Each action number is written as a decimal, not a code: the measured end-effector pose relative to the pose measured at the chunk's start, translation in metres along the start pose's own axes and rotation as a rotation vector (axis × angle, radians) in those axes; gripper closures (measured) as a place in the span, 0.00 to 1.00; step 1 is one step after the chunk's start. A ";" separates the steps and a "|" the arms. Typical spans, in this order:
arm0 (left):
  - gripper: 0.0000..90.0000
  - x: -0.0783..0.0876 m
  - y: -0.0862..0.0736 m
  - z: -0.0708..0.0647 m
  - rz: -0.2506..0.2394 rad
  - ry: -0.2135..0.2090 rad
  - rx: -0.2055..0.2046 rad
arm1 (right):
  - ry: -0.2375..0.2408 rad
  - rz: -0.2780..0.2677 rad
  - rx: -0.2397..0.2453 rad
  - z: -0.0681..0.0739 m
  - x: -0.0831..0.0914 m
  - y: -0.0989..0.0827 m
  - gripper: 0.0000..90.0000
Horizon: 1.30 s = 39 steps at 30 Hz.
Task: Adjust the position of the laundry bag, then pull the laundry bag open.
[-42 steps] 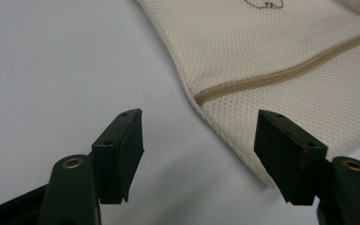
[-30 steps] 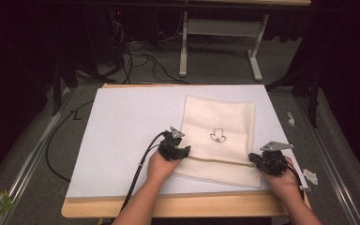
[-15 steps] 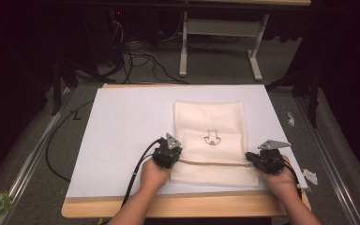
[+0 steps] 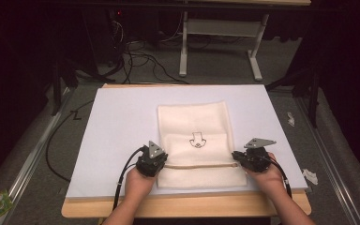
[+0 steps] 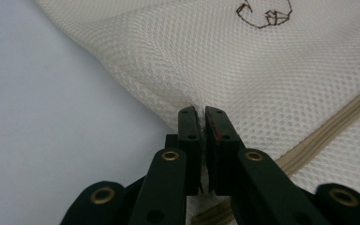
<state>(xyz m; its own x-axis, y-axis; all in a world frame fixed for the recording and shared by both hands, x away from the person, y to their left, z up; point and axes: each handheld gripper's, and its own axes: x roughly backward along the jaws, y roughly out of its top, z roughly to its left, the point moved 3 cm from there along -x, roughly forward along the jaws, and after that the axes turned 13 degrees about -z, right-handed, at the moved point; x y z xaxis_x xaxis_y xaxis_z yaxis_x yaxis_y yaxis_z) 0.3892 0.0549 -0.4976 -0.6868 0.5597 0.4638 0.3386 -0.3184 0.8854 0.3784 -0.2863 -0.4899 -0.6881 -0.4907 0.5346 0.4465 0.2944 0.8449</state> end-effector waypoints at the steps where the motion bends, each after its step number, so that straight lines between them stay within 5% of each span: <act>1: 0.95 -0.001 -0.001 0.000 0.006 0.001 0.000 | 0.000 0.004 0.010 0.002 -0.001 -0.001 0.94; 5: 0.92 0.000 -0.002 0.001 -0.005 0.003 0.020 | -0.001 -0.004 0.002 0.002 0.001 0.000 0.85; 12: 0.60 0.013 0.002 0.007 -0.077 0.028 0.007 | -0.055 -0.093 -0.084 -0.004 0.022 0.005 0.60; 22: 0.51 0.017 0.012 0.008 -0.163 -0.029 0.039 | -0.049 -0.060 -0.119 0.001 0.033 -0.009 0.69; 28: 0.50 0.015 0.020 0.002 -0.174 -0.044 0.020 | -0.047 -0.026 -0.141 0.000 0.036 -0.013 0.72; 30: 0.50 0.016 0.020 0.000 -0.169 -0.060 0.038 | -0.024 -0.005 -0.186 -0.001 0.036 -0.015 0.71; 39: 0.53 0.024 0.022 0.002 -0.204 -0.061 0.035 | -0.031 0.034 -0.154 0.005 0.029 -0.021 0.70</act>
<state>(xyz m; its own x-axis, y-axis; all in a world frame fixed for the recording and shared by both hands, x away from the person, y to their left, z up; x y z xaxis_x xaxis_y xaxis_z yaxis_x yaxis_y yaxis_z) 0.3815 0.0629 -0.4675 -0.7034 0.6556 0.2745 0.2189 -0.1676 0.9612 0.3469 -0.3026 -0.4920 -0.6877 -0.4562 0.5647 0.5502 0.1799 0.8154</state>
